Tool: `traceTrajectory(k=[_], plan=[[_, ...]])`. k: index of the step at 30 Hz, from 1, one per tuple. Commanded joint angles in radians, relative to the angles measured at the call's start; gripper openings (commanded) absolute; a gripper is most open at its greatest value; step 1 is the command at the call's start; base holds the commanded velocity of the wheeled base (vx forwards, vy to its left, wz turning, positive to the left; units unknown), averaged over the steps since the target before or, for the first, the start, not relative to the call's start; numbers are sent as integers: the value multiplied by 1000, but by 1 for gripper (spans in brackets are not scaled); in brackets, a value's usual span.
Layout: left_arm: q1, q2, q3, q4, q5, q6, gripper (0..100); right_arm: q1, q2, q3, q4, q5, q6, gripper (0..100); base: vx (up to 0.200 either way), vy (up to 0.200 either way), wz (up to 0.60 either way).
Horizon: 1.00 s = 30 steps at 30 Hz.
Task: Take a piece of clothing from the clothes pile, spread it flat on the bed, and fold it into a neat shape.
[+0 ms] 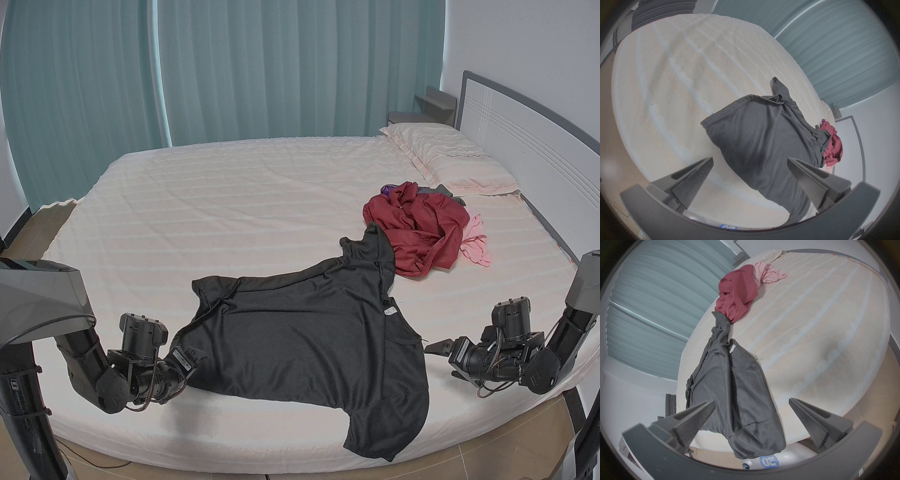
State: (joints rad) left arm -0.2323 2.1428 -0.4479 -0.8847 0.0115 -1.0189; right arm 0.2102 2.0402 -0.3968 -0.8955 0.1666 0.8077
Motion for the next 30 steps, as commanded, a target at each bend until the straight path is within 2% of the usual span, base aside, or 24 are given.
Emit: traceTrajectory(k=[1, 7, 12, 16, 17, 25, 26, 30], plan=[[-2, 46, -18, 1, 4, 7, 100, 1, -3, -2, 0, 1, -1, 100, 0, 0, 0], [-2, 75, -32, 0, 62, 13, 100, 1, 3, -2, 0, 1, -1, 100, 0, 0, 0], [16, 112, -58, -7, 128, 60, 100, 1, 5, -2, 0, 1, -1, 100, 0, 0, 0], [21, 123, -75, -3, 136, 60, 100, 1, 5, -2, 0, 1, -1, 100, 0, 0, 0], [21, 123, -75, -3, 136, 60, 0, 1, 5, -2, 0, 1, -1, 100, 0, 0, 0], [24, 108, -25, 3, 166, 95, 0, 1, 5, 0, 0, 1, -1, 100, 0, 0, 0], [25, 92, 3, 3, 196, 120, 0, 1, 5, 1, 0, 1, -2, 100, 0, 0, 0], [19, 29, 74, 33, 197, 161, 0, 1, 0, 1, 0, -1, -2, 100, 0, 0, 0]])
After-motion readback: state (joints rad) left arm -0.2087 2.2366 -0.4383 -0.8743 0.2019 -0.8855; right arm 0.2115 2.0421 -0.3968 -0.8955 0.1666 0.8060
